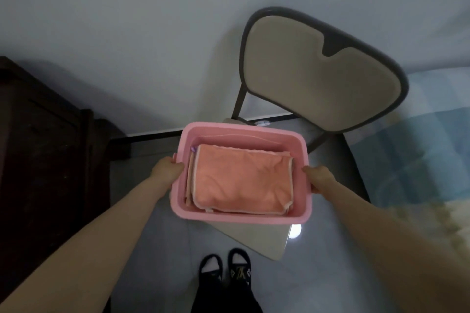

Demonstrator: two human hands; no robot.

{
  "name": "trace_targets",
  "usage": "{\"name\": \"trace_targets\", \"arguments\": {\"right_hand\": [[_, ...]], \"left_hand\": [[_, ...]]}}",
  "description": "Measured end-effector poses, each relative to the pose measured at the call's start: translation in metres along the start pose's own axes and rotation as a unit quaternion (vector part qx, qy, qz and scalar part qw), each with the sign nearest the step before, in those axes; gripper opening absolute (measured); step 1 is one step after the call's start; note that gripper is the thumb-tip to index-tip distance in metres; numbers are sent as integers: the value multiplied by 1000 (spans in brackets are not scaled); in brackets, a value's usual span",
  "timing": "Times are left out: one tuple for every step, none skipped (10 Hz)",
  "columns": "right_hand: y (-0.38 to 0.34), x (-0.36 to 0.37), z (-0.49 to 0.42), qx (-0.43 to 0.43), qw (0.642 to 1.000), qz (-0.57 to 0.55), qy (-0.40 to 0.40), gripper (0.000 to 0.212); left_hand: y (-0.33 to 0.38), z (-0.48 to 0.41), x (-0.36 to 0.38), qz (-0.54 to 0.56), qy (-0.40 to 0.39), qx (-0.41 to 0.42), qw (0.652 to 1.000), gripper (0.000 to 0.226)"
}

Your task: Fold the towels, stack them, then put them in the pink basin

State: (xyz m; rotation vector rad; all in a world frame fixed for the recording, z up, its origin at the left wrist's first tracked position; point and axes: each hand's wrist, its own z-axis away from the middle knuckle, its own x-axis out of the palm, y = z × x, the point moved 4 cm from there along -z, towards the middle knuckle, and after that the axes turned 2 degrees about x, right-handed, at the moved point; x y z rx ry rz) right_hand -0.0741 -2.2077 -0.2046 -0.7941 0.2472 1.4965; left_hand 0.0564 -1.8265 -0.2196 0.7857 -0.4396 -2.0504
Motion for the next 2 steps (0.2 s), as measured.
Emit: {"name": "trace_targets", "arguments": {"right_hand": [[-8,-4,1,-25,999,43,14,42],[-30,-17,13,-98,991,76,58,41]], "left_hand": [[10,12,4,-55,-1,19,998,52],[13,25,1,-86,31,37,995,41]]}}
